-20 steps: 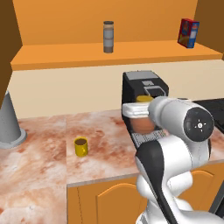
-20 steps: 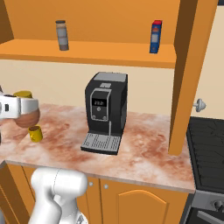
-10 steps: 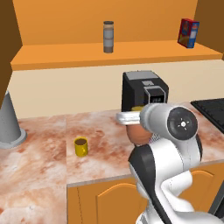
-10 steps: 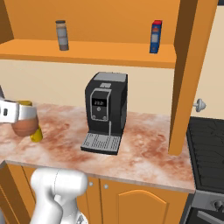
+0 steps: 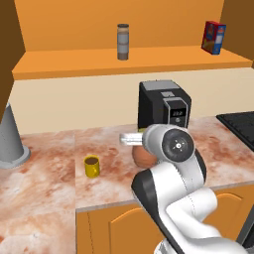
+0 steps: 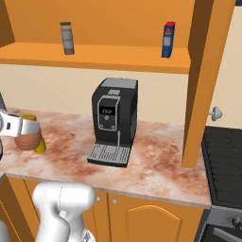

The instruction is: Pick the cinnamon and honey bottle from the cabinet and place them next to the mug.

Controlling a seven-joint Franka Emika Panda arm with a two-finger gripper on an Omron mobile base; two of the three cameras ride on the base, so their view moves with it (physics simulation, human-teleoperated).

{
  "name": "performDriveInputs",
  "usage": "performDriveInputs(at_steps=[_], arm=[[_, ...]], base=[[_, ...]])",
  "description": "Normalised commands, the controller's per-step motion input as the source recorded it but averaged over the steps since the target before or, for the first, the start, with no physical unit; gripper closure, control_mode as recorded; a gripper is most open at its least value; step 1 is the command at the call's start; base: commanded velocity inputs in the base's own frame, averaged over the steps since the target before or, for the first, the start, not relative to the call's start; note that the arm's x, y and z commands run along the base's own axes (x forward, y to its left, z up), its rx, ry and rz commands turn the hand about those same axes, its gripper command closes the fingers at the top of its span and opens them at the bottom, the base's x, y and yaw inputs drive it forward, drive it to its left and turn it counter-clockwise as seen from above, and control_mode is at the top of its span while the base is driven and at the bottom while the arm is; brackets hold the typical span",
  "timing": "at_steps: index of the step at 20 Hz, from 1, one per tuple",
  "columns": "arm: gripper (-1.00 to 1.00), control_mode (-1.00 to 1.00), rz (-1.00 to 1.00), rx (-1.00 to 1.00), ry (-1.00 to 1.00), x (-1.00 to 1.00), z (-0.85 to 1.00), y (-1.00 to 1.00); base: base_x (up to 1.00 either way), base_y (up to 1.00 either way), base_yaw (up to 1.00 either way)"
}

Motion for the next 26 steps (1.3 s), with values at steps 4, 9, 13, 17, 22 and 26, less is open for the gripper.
performDriveInputs(at_steps=[4, 9, 13, 17, 22, 26], arm=[[1.0, -1.0, 0.02, 0.04, -0.2, 0.16, -0.58, 0.0], [1.0, -1.0, 0.04, 0.0, -0.16, 0.04, -0.59, -0.13], [1.0, -1.0, 0.06, 0.0, -0.26, 0.0, -0.94, -0.25], [1.0, -1.0, 0.06, 0.0, -0.27, 0.0, -0.84, -0.31], [1.0, -1.0, 0.06, 0.0, -0.29, 0.0, -0.72, -0.42], [1.0, -1.0, 0.07, 0.0, -0.29, 0.11, -0.52, -0.48]], base=[[0.0, 0.0, 0.0], [0.0, 0.0, 0.0], [0.0, 0.0, 0.0], [0.0, 0.0, 0.0], [0.0, 0.0, 0.0], [0.0, 0.0, 0.0]])
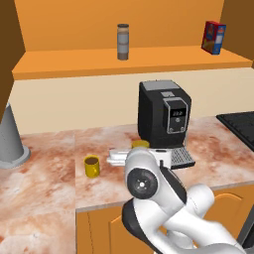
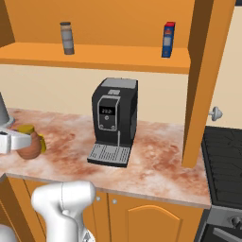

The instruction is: Pick the cinnamon and honey bottle from the cabinet and place them next to the mug.

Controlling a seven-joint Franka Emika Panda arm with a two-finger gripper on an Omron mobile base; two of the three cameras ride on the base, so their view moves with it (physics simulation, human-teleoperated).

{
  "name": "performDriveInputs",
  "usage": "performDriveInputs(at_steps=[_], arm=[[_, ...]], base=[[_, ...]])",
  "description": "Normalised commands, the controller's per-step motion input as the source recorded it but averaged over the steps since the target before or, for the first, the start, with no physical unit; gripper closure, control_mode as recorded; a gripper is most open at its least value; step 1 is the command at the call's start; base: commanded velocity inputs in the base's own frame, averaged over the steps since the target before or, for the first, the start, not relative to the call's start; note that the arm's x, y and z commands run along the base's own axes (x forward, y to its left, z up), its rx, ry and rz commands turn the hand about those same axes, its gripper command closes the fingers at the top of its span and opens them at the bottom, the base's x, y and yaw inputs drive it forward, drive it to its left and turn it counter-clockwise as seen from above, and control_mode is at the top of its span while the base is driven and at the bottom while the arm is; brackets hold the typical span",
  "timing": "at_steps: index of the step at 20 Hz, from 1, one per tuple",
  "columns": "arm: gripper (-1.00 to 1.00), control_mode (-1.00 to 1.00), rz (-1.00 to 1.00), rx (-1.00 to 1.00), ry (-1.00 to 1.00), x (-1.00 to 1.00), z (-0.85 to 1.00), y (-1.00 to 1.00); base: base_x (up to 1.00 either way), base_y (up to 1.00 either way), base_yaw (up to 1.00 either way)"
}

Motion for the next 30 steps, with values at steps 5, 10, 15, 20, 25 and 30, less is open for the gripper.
performDriveInputs(at_steps=[5, 10, 15, 20, 25, 30], arm=[[1.0, -1.0, 0.07, 0.01, -0.25, 0.13, -0.47, -0.47], [1.0, -1.0, 0.02, 0.01, -0.09, 0.05, -0.2, -0.07], [1.0, -1.0, 0.08, 0.0, -0.12, 0.23, -0.82, -0.1], [1.0, -1.0, 0.08, 0.0, -0.14, 0.17, -0.4, -0.35], [1.0, -1.0, 0.1, 0.03, -0.15, 0.27, -0.28, -0.58], [1.0, -1.0, 0.09, 0.05, -0.12, 0.27, -0.33, -0.44]], base=[[0.0, 0.0, 0.0], [0.0, 0.0, 0.0], [0.0, 0.0, 0.0], [0.0, 0.0, 0.0], [0.0, 0.0, 0.0], [0.0, 0.0, 0.0]])
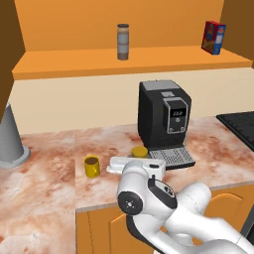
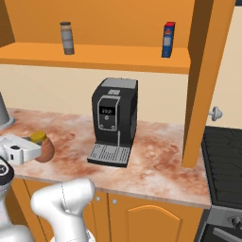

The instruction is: Pick the cinnamon and honey bottle from the cabinet and place them next to the mug.

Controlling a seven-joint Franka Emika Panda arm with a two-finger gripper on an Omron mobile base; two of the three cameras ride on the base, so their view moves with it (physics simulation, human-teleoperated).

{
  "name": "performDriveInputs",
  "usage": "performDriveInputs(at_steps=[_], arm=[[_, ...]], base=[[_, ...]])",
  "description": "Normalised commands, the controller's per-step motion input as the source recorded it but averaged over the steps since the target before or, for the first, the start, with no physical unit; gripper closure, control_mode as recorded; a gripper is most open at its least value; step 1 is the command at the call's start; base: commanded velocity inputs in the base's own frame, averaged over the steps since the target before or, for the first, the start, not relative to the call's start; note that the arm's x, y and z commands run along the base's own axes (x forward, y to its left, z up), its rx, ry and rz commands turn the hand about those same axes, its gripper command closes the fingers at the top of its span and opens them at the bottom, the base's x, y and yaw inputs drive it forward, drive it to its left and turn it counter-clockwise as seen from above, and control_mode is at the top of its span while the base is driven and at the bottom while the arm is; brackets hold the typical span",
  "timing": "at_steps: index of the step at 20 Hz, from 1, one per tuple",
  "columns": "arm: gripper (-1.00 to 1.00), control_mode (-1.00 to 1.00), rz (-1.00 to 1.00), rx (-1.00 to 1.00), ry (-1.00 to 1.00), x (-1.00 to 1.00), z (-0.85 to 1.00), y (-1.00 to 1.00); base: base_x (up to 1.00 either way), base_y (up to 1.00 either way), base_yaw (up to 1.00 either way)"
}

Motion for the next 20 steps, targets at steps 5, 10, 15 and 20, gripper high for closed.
performDriveInputs(at_steps=[5, 10, 15, 20], arm=[[1.0, -1.0, 0.01, 0.03, -0.01, 0.31, -0.26, 0.0], [1.0, -1.0, 0.0, 0.0, 0.0, 0.66, -0.43, 0.0], [1.0, -1.0, 0.0, 0.0, 0.0, 0.2, -0.18, 0.09], [1.0, -1.0, 0.0, 0.0, -0.01, 0.23, -0.17, 0.47]], base=[[0.0, 0.0, 0.0], [0.0, 0.0, 0.0], [0.0, 0.0, 0.0], [0.0, 0.0, 0.0]])
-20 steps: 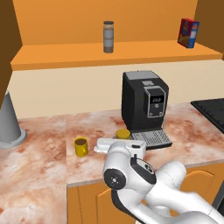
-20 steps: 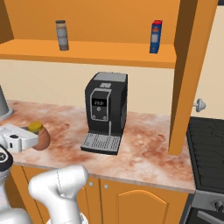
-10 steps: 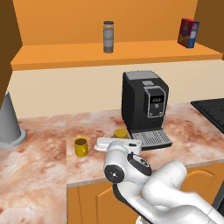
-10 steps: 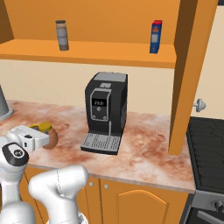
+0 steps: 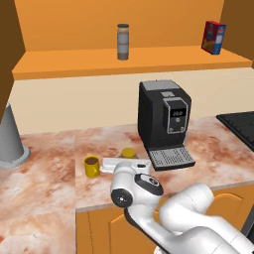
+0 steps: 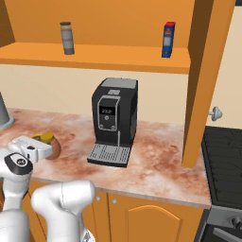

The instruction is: Pick the cinnamon and honey bottle from the cabinet and place them next to the mug.

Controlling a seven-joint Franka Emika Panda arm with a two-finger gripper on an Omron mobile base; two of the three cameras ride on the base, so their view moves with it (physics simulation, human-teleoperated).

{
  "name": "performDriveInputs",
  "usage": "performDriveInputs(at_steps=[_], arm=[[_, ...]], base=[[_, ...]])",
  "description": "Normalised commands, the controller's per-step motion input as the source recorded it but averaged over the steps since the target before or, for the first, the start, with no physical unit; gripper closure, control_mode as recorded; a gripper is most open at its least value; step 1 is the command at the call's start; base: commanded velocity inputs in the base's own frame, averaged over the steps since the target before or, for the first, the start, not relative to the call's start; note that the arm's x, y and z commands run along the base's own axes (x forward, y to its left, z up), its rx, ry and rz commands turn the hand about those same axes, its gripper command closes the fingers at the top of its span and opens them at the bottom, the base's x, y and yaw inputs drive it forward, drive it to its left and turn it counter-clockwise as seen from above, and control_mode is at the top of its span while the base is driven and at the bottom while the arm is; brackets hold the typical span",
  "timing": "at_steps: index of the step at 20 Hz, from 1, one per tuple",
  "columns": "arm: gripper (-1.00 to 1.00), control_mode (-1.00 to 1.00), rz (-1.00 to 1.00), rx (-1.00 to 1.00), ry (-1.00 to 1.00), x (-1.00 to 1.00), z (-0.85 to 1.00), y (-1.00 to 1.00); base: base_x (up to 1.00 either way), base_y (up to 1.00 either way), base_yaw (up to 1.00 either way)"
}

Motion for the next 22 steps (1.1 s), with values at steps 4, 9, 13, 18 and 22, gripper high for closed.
performDriveInputs(at_steps=[4, 9, 13, 18, 22], arm=[[1.0, -1.0, 0.0, 0.01, -0.01, 0.18, -0.22, 0.08], [1.0, -1.0, 0.0, 0.03, -0.01, 0.31, -0.3, 0.09], [1.0, -1.0, 0.0, 0.03, 0.0, 0.28, -0.14, 0.03], [1.0, -1.0, 0.0, 0.03, 0.0, 0.22, -0.02, 0.11], [1.0, -1.0, 0.0, 0.04, 0.0, 0.1, -0.02, 0.08]], base=[[0.0, 0.0, 0.0], [0.0, 0.0, 0.0], [0.0, 0.0, 0.0], [0.0, 0.0, 0.0], [0.0, 0.0, 0.0]])
